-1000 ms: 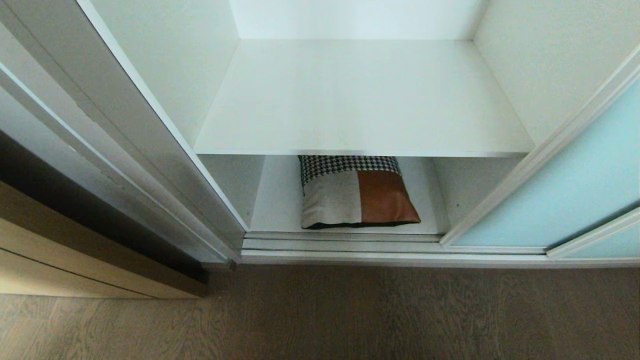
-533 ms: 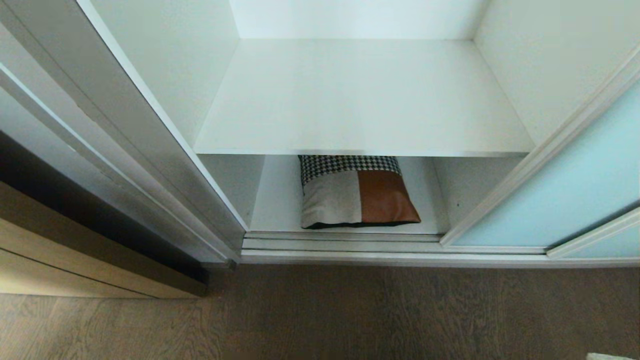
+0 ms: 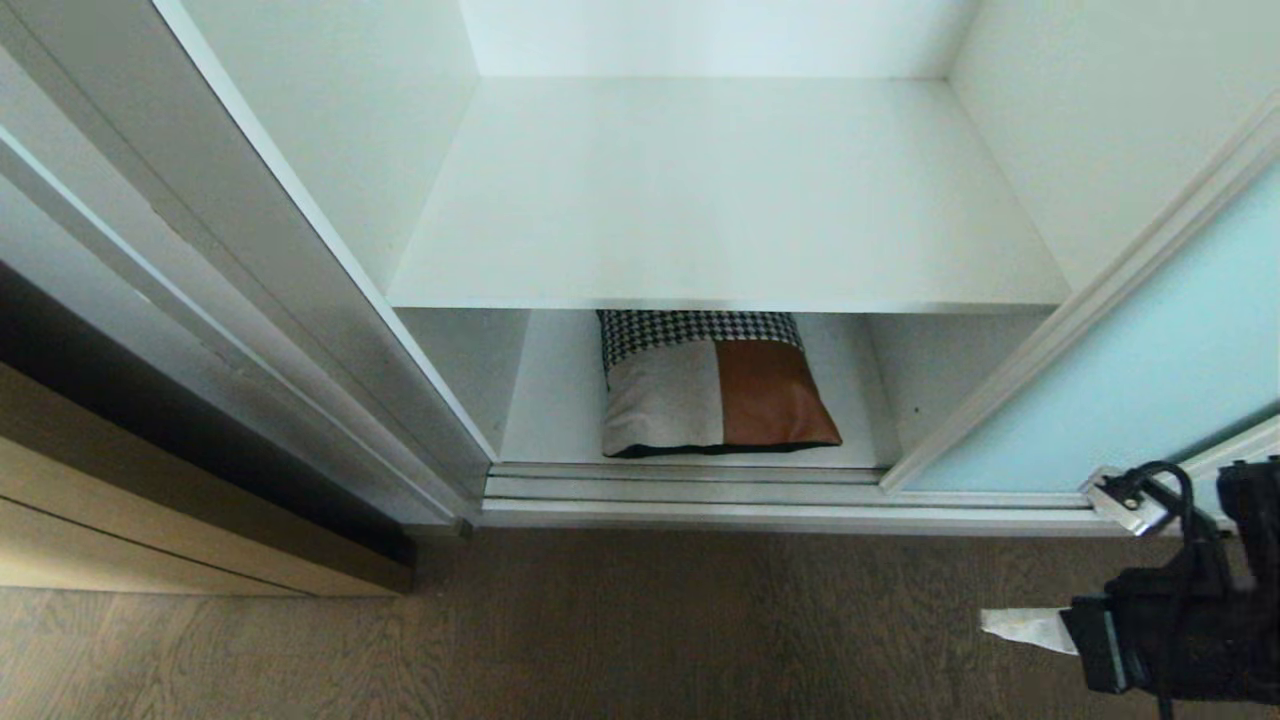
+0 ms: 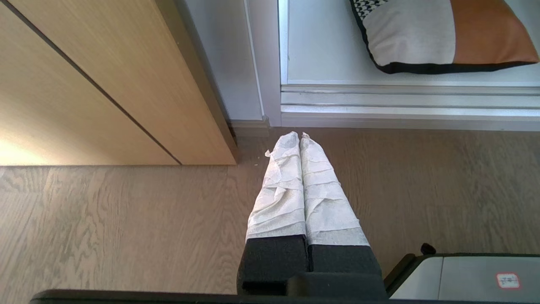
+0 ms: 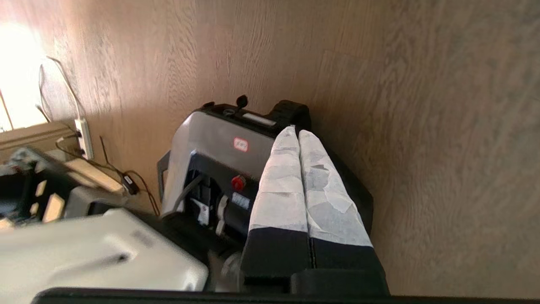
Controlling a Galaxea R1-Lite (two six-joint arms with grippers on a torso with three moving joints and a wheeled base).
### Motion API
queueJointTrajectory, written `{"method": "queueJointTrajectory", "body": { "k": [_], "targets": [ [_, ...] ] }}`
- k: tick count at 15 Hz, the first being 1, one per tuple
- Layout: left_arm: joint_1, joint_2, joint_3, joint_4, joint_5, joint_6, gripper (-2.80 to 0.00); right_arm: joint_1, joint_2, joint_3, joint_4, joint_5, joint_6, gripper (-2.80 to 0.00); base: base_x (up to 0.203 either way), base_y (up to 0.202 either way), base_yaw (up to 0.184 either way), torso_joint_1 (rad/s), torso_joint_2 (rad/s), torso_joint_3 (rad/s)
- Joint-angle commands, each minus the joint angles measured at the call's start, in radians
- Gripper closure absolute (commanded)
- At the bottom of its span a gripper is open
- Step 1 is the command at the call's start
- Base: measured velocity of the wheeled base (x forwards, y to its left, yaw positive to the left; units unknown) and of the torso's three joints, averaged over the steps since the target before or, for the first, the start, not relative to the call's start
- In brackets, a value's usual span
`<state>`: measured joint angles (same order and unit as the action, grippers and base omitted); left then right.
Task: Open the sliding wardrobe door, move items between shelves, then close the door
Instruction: Place the pillow on the higher shelf
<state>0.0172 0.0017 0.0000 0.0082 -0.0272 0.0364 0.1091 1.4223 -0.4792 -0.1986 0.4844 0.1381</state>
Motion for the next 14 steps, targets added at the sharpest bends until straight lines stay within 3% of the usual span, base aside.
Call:
{"method": "queueJointTrajectory", "body": {
  "k": [1, 8, 14],
  "targets": [
    [0.0, 0.001, 0.002, 0.0, 0.0, 0.0, 0.0, 0.012, 0.241, 0.018, -0.182, -0.016, 0.001, 0.0, 0.0, 0.0, 0.0, 0.0, 0.0, 0.0],
    [0.0, 0.001, 0.002, 0.0, 0.0, 0.0, 0.0, 0.055, 0.674, 0.053, -0.788, -0.127, 0.002, 0.0, 0.0, 0.0, 0.0, 0.0, 0.0, 0.0],
    [0.0, 0.001, 0.002, 0.0, 0.0, 0.0, 0.0, 0.098, 0.709, 0.088, -0.939, -0.19, 0.034, 0.0, 0.0, 0.0, 0.0, 0.0, 0.0, 0.0]
  ]
}}
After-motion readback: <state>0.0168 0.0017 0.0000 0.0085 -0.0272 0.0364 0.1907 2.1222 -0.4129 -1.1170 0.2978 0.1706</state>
